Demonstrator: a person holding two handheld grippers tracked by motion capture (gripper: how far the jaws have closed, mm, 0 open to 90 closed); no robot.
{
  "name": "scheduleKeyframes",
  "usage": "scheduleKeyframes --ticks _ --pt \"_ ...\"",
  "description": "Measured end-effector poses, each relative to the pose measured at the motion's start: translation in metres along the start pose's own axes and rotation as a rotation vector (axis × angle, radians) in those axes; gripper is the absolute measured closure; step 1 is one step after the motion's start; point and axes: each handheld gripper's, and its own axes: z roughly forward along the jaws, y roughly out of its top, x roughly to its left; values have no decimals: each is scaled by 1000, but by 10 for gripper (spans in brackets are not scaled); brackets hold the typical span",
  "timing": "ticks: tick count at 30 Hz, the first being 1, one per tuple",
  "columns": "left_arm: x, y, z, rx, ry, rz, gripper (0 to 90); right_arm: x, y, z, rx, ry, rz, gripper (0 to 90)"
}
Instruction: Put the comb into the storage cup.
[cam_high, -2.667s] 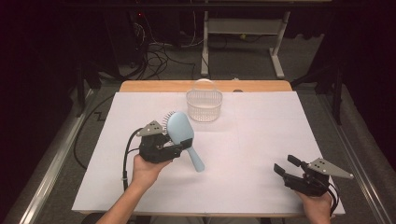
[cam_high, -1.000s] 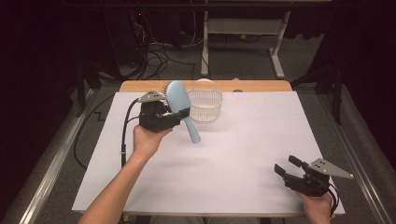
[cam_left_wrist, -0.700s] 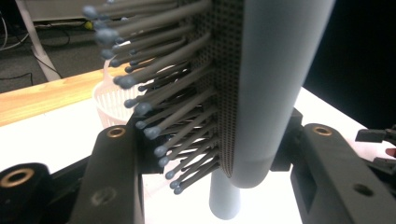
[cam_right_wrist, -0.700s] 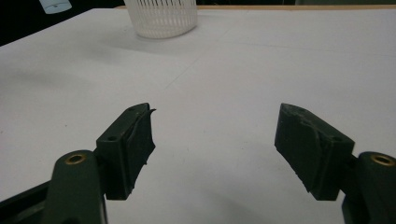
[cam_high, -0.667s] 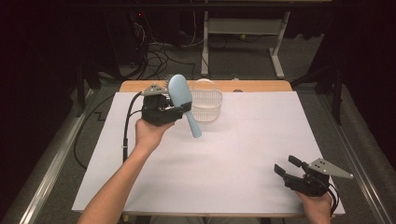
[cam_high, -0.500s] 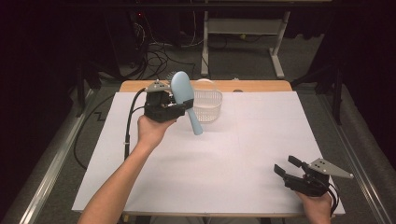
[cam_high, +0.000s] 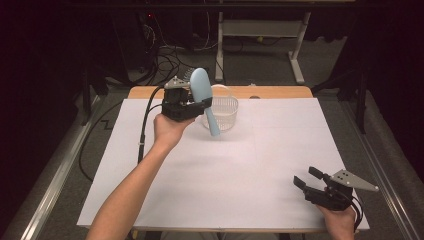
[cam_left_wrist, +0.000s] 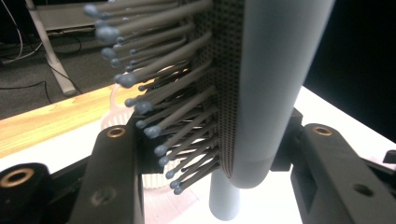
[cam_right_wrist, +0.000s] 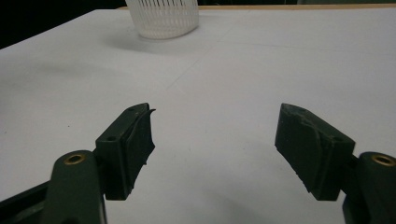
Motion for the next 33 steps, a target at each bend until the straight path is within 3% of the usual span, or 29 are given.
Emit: scheduleKeyframes --ticks 10,20,33 --pt "4 10 8 -5 -6 -25 506 0 0 -1 -3 -2 -3 281" --pt "2 22 16 -1 12 -6 506 -1 0 -1 -4 -4 -4 282" --pt "4 36 32 -3 33 -10 505 -1 0 -1 -8 -6 -2 283"
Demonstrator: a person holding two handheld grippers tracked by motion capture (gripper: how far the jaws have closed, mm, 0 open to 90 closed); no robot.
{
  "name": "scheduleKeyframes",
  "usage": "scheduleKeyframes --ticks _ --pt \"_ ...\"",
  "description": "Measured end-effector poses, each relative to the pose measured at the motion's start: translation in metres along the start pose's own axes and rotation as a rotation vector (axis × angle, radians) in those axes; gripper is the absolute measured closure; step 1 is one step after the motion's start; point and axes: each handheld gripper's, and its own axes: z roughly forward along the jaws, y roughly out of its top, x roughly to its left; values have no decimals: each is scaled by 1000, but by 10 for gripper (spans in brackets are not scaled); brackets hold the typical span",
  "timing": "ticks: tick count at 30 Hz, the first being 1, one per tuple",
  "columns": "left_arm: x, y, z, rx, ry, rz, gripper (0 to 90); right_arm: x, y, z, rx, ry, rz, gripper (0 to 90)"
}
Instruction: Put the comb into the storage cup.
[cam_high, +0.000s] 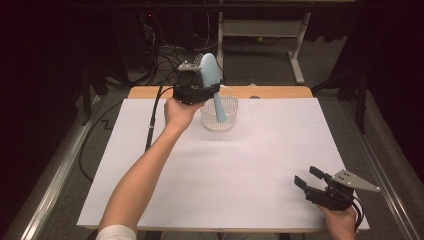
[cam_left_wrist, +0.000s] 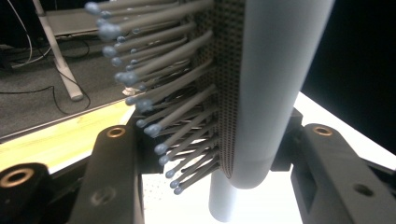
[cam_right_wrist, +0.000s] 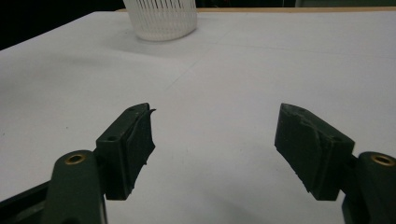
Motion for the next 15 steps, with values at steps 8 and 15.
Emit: scheduleKeyframes --ticks 8,15 --pt "1 9 10 15 38 23 505 0 0 0 -1 1 1 283" --pt "4 14 18 14 48 11 505 -1 0 0 2 0 2 283"
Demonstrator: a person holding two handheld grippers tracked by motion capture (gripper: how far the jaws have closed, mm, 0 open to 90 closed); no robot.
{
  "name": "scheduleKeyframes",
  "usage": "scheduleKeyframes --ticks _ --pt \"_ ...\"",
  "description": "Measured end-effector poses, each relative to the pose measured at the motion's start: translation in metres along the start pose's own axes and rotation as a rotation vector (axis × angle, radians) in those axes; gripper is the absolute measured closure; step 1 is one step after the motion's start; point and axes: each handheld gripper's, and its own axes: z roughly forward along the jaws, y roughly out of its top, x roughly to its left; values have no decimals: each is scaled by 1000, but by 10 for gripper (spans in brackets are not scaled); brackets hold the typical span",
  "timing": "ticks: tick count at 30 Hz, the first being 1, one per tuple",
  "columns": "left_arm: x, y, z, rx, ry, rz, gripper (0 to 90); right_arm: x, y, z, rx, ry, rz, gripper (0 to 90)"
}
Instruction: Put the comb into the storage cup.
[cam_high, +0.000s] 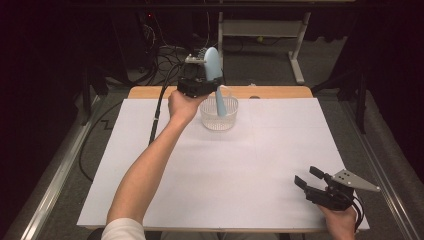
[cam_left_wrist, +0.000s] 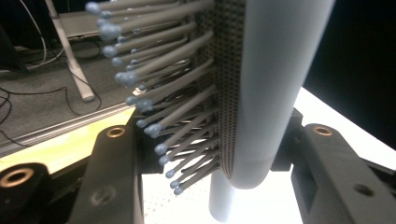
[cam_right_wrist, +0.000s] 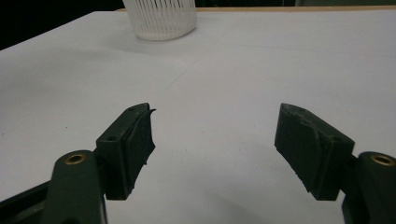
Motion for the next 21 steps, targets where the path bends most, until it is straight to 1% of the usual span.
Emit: scheduleKeyframes --ticks 3,8,11,14,17,21 --pt "1 0 3 -8 -7 -9 505 0 0 0 0 0 0 282" --pt "4 -2 8 3 3 -15 505 0 0 0 1 1 -2 282" --pt "6 -3 12 10 15 -15 504 0 0 0 0 0 -1 282" --pt "8 -4 15 3 20 -21 503 0 0 0 1 0 -2 282" --pt "9 -4 16 -4 38 -11 504 0 0 0 0 0 0 282" --pt "11 -5 20 1 39 -30 504 0 0 0 0 1 1 282"
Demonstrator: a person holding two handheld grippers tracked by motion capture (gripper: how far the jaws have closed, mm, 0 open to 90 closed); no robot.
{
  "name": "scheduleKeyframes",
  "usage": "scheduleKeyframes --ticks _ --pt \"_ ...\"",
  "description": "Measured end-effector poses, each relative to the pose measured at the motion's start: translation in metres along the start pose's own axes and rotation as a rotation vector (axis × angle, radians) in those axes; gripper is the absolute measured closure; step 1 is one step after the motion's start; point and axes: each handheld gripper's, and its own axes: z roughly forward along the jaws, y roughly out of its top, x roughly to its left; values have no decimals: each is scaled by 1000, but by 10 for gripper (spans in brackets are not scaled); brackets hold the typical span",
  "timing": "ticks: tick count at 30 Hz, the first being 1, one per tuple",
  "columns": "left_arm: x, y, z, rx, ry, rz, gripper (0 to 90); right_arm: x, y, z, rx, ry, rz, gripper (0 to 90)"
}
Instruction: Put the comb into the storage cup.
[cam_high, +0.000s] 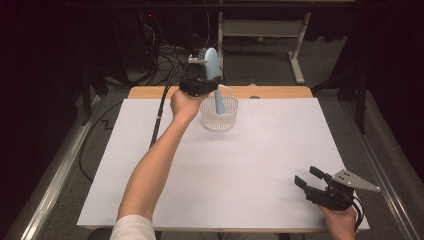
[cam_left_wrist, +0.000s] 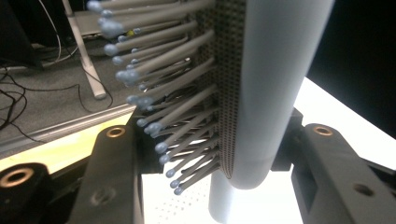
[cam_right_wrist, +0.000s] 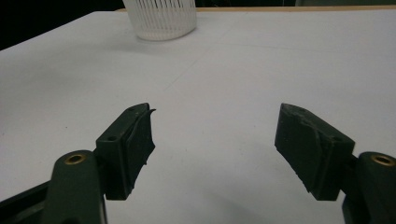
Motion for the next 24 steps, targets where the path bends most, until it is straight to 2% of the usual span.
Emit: scheduleKeyframes --ticks 24 --pt "-3 -13 28 56 15 -12 503 -1 0 0 -2 6 -1 282"
